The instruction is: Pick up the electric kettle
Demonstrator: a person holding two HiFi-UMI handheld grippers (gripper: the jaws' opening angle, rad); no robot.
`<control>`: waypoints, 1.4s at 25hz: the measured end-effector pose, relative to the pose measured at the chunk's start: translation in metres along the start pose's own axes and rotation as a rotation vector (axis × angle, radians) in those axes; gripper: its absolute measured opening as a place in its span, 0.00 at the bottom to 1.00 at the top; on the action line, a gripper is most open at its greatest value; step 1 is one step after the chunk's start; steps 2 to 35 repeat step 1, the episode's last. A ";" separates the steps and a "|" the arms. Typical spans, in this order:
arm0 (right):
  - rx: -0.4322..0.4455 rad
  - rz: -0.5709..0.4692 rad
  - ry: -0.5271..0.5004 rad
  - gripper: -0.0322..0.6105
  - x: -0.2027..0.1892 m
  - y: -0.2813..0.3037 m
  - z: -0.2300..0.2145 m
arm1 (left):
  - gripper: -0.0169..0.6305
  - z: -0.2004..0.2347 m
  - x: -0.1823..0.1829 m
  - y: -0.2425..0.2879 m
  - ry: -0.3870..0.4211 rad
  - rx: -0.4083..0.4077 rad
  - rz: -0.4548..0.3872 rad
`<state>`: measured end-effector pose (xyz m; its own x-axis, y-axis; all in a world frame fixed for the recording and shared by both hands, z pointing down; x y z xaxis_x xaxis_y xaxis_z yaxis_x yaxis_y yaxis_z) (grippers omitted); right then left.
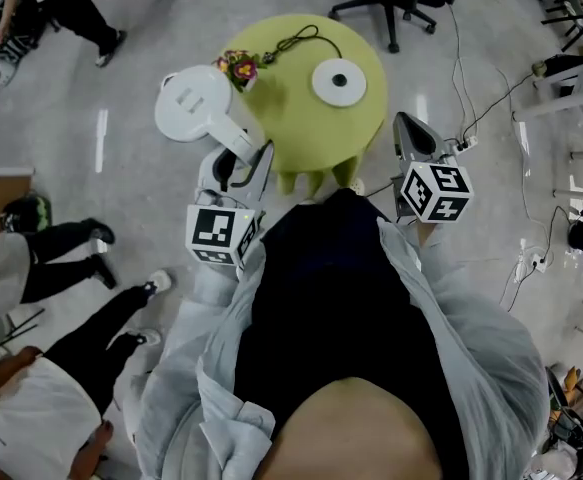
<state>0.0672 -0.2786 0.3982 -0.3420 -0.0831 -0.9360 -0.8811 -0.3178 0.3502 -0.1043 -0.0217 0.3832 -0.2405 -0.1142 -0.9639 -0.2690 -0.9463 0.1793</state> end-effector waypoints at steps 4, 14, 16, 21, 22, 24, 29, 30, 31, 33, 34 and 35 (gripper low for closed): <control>-0.001 -0.001 0.001 0.05 -0.001 -0.001 -0.001 | 0.32 -0.001 -0.001 0.001 0.004 -0.001 -0.004; -0.001 -0.001 0.001 0.05 -0.001 -0.001 -0.001 | 0.32 -0.001 -0.001 0.001 0.004 -0.001 -0.004; -0.001 -0.001 0.001 0.05 -0.001 -0.001 -0.001 | 0.32 -0.001 -0.001 0.001 0.004 -0.001 -0.004; -0.001 -0.001 0.001 0.05 -0.001 -0.001 -0.001 | 0.32 -0.001 -0.001 0.001 0.004 -0.001 -0.004; -0.001 -0.001 0.001 0.05 -0.001 -0.001 -0.001 | 0.32 -0.001 -0.001 0.001 0.004 -0.001 -0.004; -0.001 -0.001 0.001 0.05 -0.001 -0.001 -0.001 | 0.32 -0.001 -0.001 0.001 0.004 -0.001 -0.004; -0.001 -0.001 0.001 0.05 -0.001 -0.001 -0.001 | 0.32 -0.001 -0.001 0.001 0.004 -0.001 -0.004; -0.001 -0.001 0.001 0.05 -0.001 -0.001 -0.001 | 0.32 -0.001 -0.001 0.001 0.004 -0.001 -0.004; -0.001 -0.001 0.001 0.05 -0.001 -0.001 -0.001 | 0.32 -0.001 -0.001 0.001 0.004 -0.001 -0.004; -0.001 -0.001 0.001 0.05 -0.001 -0.001 -0.001 | 0.32 -0.001 -0.001 0.001 0.004 -0.001 -0.004; -0.001 -0.001 0.001 0.05 -0.001 -0.001 -0.001 | 0.32 -0.001 -0.001 0.001 0.004 -0.001 -0.004; -0.001 -0.001 0.001 0.05 -0.001 -0.001 -0.001 | 0.32 -0.001 -0.001 0.001 0.004 -0.001 -0.004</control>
Point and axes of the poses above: the fingertips, and each gripper's own axes: y forward along the fingers, z to its left, x out of its top, the point moved 7 cm from there along -y, backward along the fingers, and after that the axes turned 10 degrees about -y, right-handed, at the moved point
